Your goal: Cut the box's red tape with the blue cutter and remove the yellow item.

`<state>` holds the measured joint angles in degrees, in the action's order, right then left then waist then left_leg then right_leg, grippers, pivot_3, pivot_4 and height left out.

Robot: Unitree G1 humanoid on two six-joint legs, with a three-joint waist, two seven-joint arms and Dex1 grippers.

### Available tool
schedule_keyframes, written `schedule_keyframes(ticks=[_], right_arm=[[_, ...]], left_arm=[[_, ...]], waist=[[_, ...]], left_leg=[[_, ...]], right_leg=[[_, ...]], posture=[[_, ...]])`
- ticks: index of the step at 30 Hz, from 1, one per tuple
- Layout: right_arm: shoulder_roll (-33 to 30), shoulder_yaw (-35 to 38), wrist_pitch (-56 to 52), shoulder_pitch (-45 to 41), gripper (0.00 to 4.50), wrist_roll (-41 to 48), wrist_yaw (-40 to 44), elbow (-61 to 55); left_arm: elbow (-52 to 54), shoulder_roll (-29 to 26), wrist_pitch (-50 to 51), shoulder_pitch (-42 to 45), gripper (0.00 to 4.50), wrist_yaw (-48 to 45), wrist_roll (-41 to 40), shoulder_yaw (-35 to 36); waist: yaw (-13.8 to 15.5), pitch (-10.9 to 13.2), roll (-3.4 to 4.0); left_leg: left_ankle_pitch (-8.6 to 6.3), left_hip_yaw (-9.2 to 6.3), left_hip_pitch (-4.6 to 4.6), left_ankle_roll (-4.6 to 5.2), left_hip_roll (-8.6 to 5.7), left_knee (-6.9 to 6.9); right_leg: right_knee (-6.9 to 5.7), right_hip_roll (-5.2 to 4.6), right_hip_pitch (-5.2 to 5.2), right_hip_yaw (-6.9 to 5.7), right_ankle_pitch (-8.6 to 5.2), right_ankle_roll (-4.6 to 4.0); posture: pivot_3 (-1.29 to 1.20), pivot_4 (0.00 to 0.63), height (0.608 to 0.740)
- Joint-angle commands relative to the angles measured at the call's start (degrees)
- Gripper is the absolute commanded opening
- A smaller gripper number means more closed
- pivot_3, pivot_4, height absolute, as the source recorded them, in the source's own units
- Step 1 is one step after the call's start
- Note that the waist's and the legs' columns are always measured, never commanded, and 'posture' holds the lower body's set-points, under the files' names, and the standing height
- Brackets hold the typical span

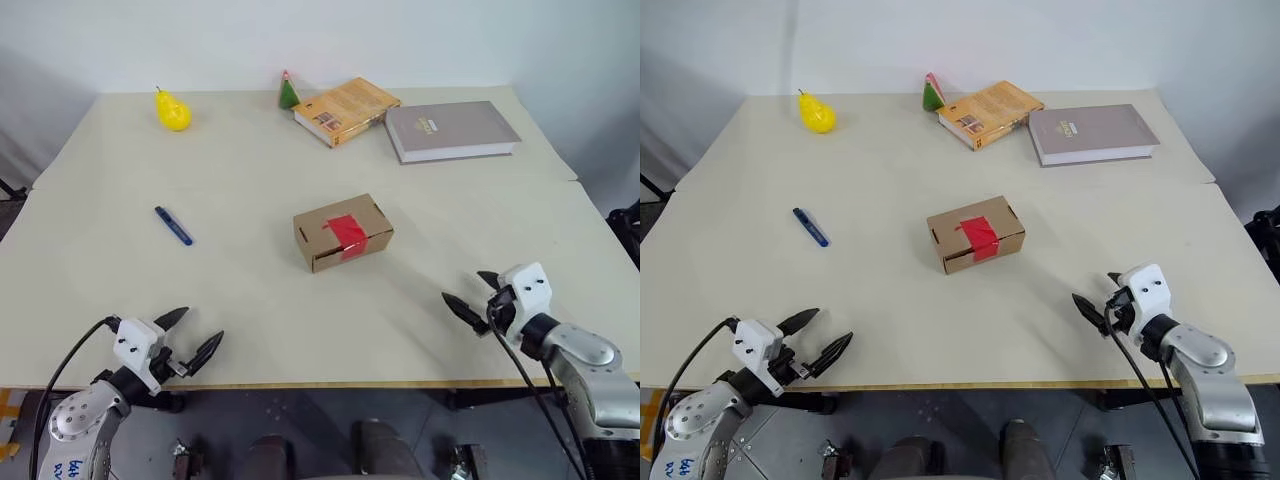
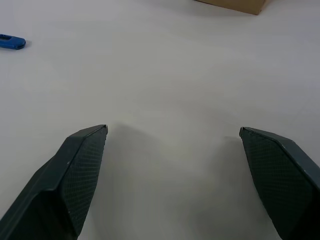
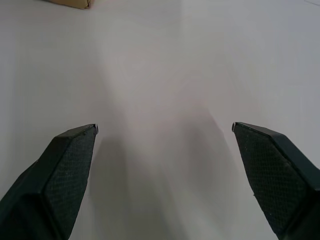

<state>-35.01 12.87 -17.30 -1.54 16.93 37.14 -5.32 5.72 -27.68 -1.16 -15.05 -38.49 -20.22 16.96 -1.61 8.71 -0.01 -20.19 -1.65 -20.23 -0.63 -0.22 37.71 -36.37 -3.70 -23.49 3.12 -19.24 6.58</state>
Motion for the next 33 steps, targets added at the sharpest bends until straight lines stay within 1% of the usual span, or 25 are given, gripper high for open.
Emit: schedule_keyframes(ticks=[1,4,6,10,13,14,17,22,24,25,26,28,31,33], right_arm=[[-0.24,1.28,1.55,-1.24,4.50,-0.56,-1.13,-0.10],[0.08,1.51,1.39,-2.30,4.50,-1.69,-3.40,0.67],[-0.24,0.63,-1.42,-3.50,4.50,-3.80,-6.19,1.42],[0.36,0.04,-0.32,-5.23,4.50,-4.28,-6.47,1.94],[2.29,0.61,-2.13,-10.06,3.91,-2.86,-8.50,3.20],[2.62,0.03,-2.34,-11.66,3.63,-3.18,-8.69,3.81],[3.24,-1.21,-2.46,-14.38,2.57,-4.17,-8.79,5.40],[6.28,-3.31,-3.13,-21.95,0.84,-4.88,-10.29,11.09],[7.06,-5.15,-4.01,-26.07,0.12,-6.01,-10.51,14.99],[7.30,-6.10,-5.39,-27.67,0.00,-6.49,-10.81,15.97],[7.39,-6.98,-7.24,-28.92,0.00,-6.86,-10.97,16.24],[7.72,-7.58,-9.59,-29.44,0.00,-6.14,-10.54,13.97],[8.07,-8.51,-13.53,-27.95,0.00,-4.77,-9.51,8.39],[8.50,-8.79,-14.19,-27.44,0.00,-4.85,-9.70,7.21]], left_arm=[[0.39,-0.09,1.12,0.03,4.48,0.83,-0.49,0.85],[1.32,-0.31,1.43,0.24,4.48,1.78,0.80,0.35],[1.97,-0.58,4.63,1.37,4.48,4.15,2.53,-0.82],[0.49,-0.96,5.08,4.19,4.48,3.36,2.43,-1.42],[-3.41,-0.52,5.69,10.35,3.93,4.46,2.86,-2.02],[-4.62,-0.63,5.61,12.38,3.66,4.26,3.28,-2.60],[-7.29,-0.79,5.59,15.80,2.72,3.97,4.02,-3.49],[-13.12,0.47,3.58,22.82,1.16,2.97,5.04,-6.09],[-17.92,1.87,2.43,28.09,0.54,2.91,6.22,-8.05],[-20.65,2.50,1.71,30.96,0.17,2.83,6.95,-9.05],[-23.38,3.15,1.02,33.86,0.04,2.86,7.68,-9.91],[-27.94,4.34,-0.70,38.37,0.04,2.75,8.25,-10.49],[-36.72,5.87,-4.27,45.41,0.04,3.25,9.95,-11.37],[-41.80,7.17,-5.58,49.22,0.04,3.52,10.21,-11.54]], waist=[[0.01,0.00,0.00],[0.01,0.00,0.00],[0.02,0.00,0.00],[0.11,0.00,0.00],[0.08,0.02,0.01],[0.07,0.03,0.01],[-0.01,0.03,-0.02],[-0.06,0.06,-0.05],[-0.02,0.06,-0.05],[0.05,0.06,-0.05],[0.14,0.08,-0.07],[0.60,0.08,-0.09],[0.54,0.07,-0.11],[0.35,0.06,-0.12]], left_leg=[[0.00,0.00,0.00,0.00,0.00,0.00],[0.00,0.00,0.00,0.00,0.00,0.01],[0.00,0.00,0.00,-0.01,0.00,0.01],[0.02,0.00,0.00,-0.01,-0.02,0.03],[0.02,0.00,0.00,-0.02,-0.02,0.05],[0.05,0.00,-0.01,-0.04,-0.04,0.08],[0.07,0.00,-0.03,-0.05,-0.05,0.16],[0.19,0.04,-0.10,-0.37,-0.04,0.19],[0.19,0.03,-0.12,-0.38,-0.04,0.21],[0.19,0.04,-0.13,-0.37,-0.05,0.26],[0.19,0.04,-0.15,-0.37,-0.08,0.30],[0.21,-0.07,-0.23,-0.37,-0.11,0.46],[0.22,-0.13,-0.34,-0.39,-0.10,0.43],[0.20,-0.14,-0.54,-0.39,-0.11,0.43]], right_leg=[[0.00,0.00,0.00,0.00,0.00,0.00],[0.00,0.00,0.00,0.00,0.00,0.00],[-0.01,0.00,0.00,0.00,0.00,0.00],[-0.03,0.00,0.00,0.00,0.00,0.00],[-0.08,0.00,-0.01,-0.02,0.01,0.02],[-0.09,0.01,-0.02,-0.03,0.01,0.02],[-0.19,0.02,-0.04,-0.04,0.02,0.03],[-0.31,0.03,-0.21,-0.07,0.05,0.10],[-0.39,0.02,-0.24,-0.09,0.06,0.11],[-0.43,0.01,-0.25,-0.10,0.08,0.14],[-0.43,0.00,-0.25,-0.13,0.08,0.15],[-0.52,-0.06,-0.27,-0.31,0.10,0.18],[-0.61,-0.07,-0.29,-0.57,0.12,0.22],[-0.62,-0.07,-0.46,-0.76,0.13,0.24]], posture=[[0.00,0.150,0.740],[0.00,0.150,0.740],[0.00,0.150,0.740],[0.00,0.150,0.740],[0.00,0.150,0.740],[0.00,0.150,0.740],[0.00,0.150,0.740],[0.00,0.150,0.740],[0.00,0.150,0.740],[0.00,0.150,0.740],[0.00,0.150,0.740],[0.00,0.150,0.740],[0.00,0.150,0.740],[0.00,0.150,0.740]])
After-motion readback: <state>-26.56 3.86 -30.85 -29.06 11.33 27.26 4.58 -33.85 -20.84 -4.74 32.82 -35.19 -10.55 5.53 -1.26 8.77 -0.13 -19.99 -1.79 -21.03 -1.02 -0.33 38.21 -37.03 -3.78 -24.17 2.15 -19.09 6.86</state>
